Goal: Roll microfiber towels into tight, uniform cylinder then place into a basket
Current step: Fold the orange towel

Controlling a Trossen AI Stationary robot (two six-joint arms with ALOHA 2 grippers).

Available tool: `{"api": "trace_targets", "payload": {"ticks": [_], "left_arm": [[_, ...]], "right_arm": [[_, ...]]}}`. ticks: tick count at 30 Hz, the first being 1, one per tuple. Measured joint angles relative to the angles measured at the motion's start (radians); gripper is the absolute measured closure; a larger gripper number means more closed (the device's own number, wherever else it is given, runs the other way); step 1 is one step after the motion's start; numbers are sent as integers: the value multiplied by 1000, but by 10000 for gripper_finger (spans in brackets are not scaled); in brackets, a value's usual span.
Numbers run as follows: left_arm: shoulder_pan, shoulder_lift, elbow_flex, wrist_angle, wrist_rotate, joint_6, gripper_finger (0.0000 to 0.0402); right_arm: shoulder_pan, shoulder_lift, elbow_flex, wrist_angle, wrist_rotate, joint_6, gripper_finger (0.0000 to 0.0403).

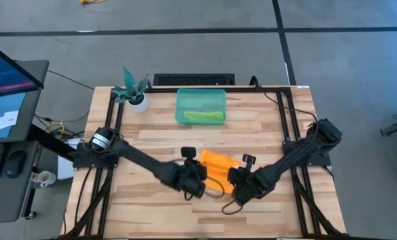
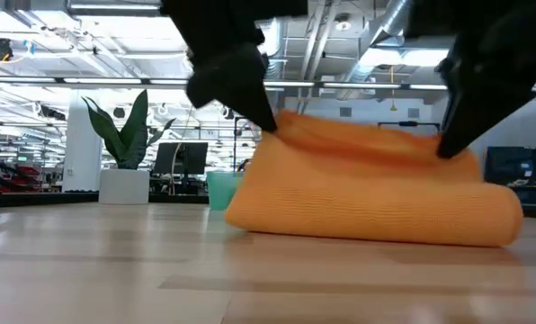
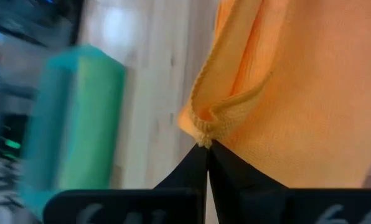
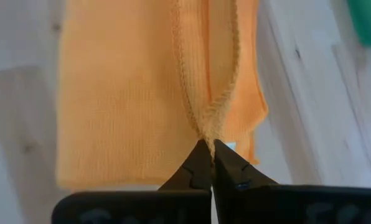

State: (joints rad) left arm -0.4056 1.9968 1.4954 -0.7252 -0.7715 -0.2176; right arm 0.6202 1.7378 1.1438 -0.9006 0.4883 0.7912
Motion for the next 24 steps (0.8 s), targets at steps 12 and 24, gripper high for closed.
{"api": "trace_targets", "payload": {"ticks": [12, 24], "left_arm": [[123, 0, -1, 14, 208, -4, 401], [129, 0, -1, 11, 210, -9, 401]], "right_arm": [[-95, 1, -96, 45, 8, 91, 389], [-123, 1, -101, 71, -19, 91, 378]]}}
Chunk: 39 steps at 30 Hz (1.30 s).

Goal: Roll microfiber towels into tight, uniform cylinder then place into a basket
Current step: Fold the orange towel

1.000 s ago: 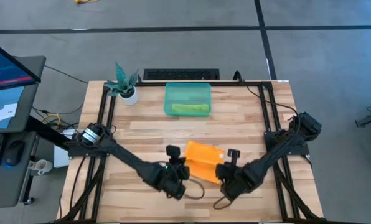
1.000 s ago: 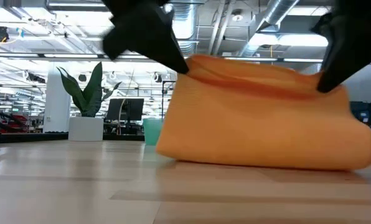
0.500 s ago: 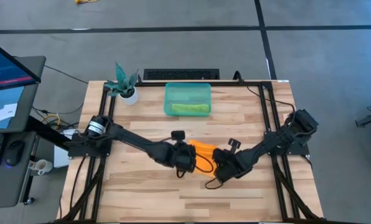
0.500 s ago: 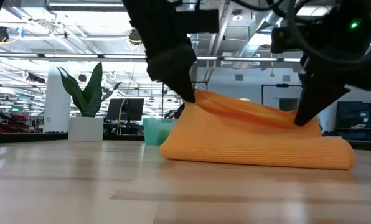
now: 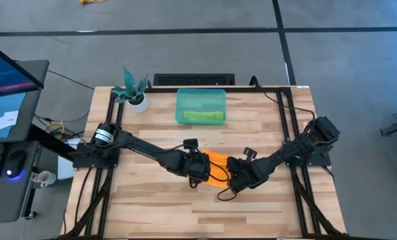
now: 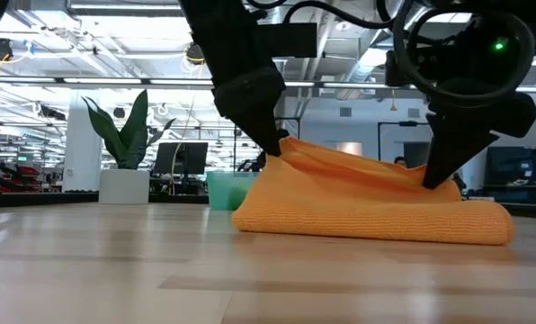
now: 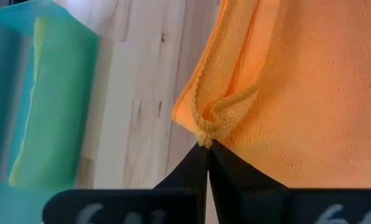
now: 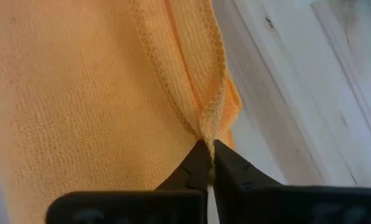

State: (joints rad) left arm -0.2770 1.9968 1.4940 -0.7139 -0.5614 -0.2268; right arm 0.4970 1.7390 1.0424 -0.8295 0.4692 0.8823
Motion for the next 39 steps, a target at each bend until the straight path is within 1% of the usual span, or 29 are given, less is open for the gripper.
{"api": "trace_targets", "payload": {"ticks": [2, 4, 12, 16, 18, 24, 28, 30, 34, 36, 39], "left_arm": [[2, 0, 0, -2, 2, 0, 397], [7, 0, 0, -9, 20, -1, 384], [11, 0, 0, -14, 31, 1, 296], [11, 0, 0, -29, 35, 0, 272], [9, 0, 0, -41, 48, 0, 268], [-6, 0, 0, -47, 138, -7, 266], [-25, 0, 0, -45, 140, -6, 266], [-30, 0, -6, -18, 139, -5, 266], [-31, 1, -53, 113, 139, 37, 266], [-25, 1, -84, 194, 138, 73, 266], [-7, 2, -106, 271, 135, 107, 266]], "right_arm": [[-6, 0, 0, 0, -1, -16, 365], [-9, 0, 0, 0, -3, -27, 355], [-10, 0, 0, 0, 5, -27, 326], [-16, 0, 0, -10, 38, -28, 298], [-22, 0, 0, -20, 45, -28, 278], [-32, -1, 0, -107, 35, -18, 209], [-34, -41, 0, -192, 35, 7, 182], [-32, -79, 0, -224, 49, 7, 175], [-8, -170, 0, -226, 111, -7, 174], [7, -205, 0, -216, 147, -33, 177], [25, -248, -20, -181, 189, -80, 182]]}}
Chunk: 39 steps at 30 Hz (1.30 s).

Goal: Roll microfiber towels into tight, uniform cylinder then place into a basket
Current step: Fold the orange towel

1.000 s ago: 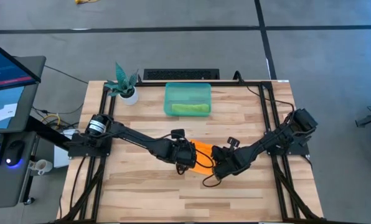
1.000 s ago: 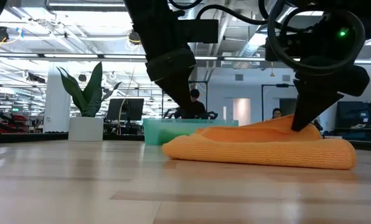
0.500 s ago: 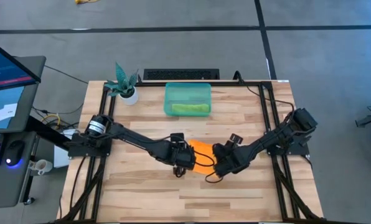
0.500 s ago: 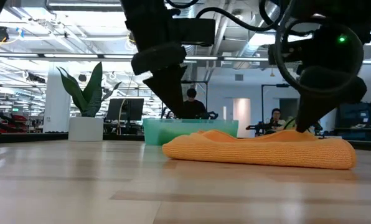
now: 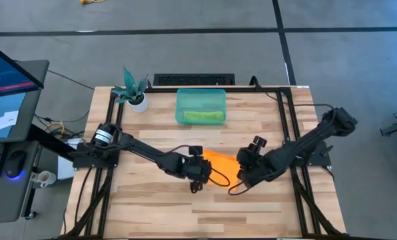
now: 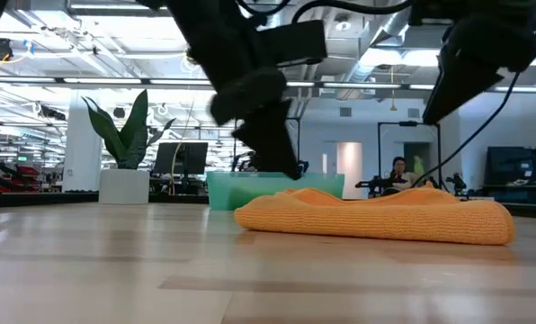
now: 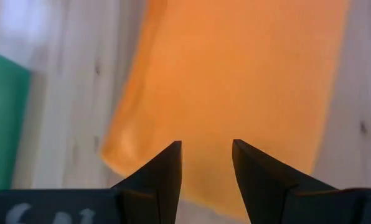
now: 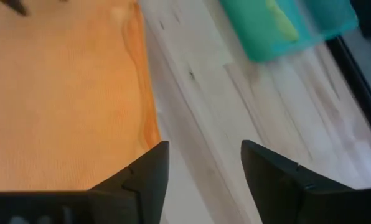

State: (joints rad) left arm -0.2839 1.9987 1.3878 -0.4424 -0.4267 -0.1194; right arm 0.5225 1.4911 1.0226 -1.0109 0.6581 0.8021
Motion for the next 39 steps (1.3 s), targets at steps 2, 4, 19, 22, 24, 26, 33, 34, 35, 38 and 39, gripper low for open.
{"api": "trace_targets", "payload": {"ticks": [2, 4, 19, 22, 24, 26, 33, 34, 35, 38, 39], "left_arm": [[17, 0, -5, 41, -5, 28, 266], [36, 0, -5, 59, -4, 57, 266], [140, 0, -133, 276, 199, 229, 266], [140, 0, -132, 279, 190, 229, 266], [140, 0, -132, 277, 186, 229, 266], [141, 0, -132, 277, 183, 220, 266], [141, 0, -132, 253, 178, 202, 266], [141, 0, -132, 248, 177, 200, 266], [141, 0, -132, 244, 176, 194, 266], [141, 0, -132, 241, 176, 178, 266], [141, 0, -132, 237, 176, 178, 266]], "right_arm": [[-2, -18, -37, 52, 3, -40, 183], [-17, -30, -74, 106, -5, -77, 184], [-83, -38, -234, 473, -294, -340, 256], [-105, -37, -234, 481, -295, -340, 306], [-132, -24, -234, 486, -294, -340, 338], [-159, -12, -235, 482, -294, -340, 367], [-210, 65, -234, 470, -356, -342, 381], [-211, 76, -234, 471, -367, -342, 377], [-213, 89, -234, 468, -371, -342, 374], [-221, 134, -234, 461, -392, -346, 376], [-226, 145, -233, 462, -399, -358, 379]]}}
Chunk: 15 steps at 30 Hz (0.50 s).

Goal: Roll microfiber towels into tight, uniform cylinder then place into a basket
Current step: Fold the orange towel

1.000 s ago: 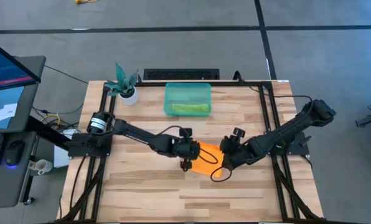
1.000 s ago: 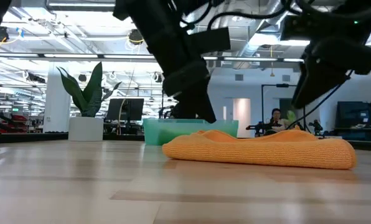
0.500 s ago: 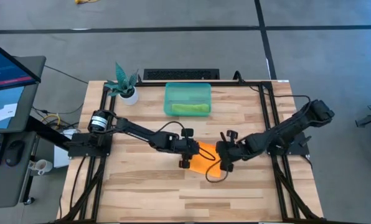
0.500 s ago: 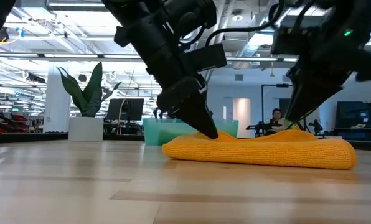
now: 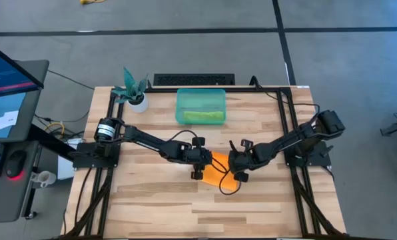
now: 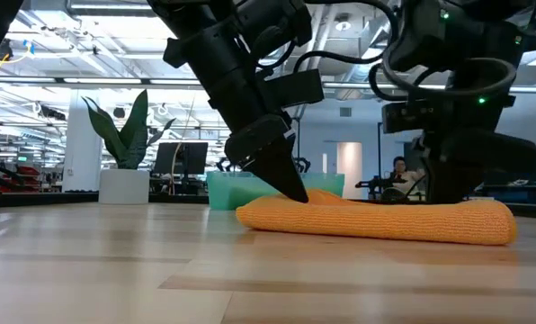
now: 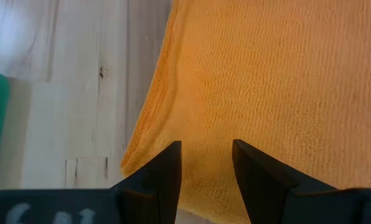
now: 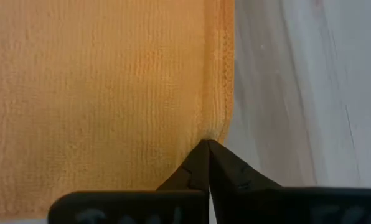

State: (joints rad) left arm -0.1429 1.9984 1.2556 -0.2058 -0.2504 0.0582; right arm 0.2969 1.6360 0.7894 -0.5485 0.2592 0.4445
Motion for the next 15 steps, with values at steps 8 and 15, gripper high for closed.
{"api": "trace_targets", "payload": {"ticks": [8, 15], "left_arm": [[0, 0, 0, -21, 1, -13, 266], [0, 0, 1, -24, 1, -7, 266]], "right_arm": [[-10, -46, 19, -126, 34, 8, 396], [59, -180, 25, -155, 125, 98, 380]]}}
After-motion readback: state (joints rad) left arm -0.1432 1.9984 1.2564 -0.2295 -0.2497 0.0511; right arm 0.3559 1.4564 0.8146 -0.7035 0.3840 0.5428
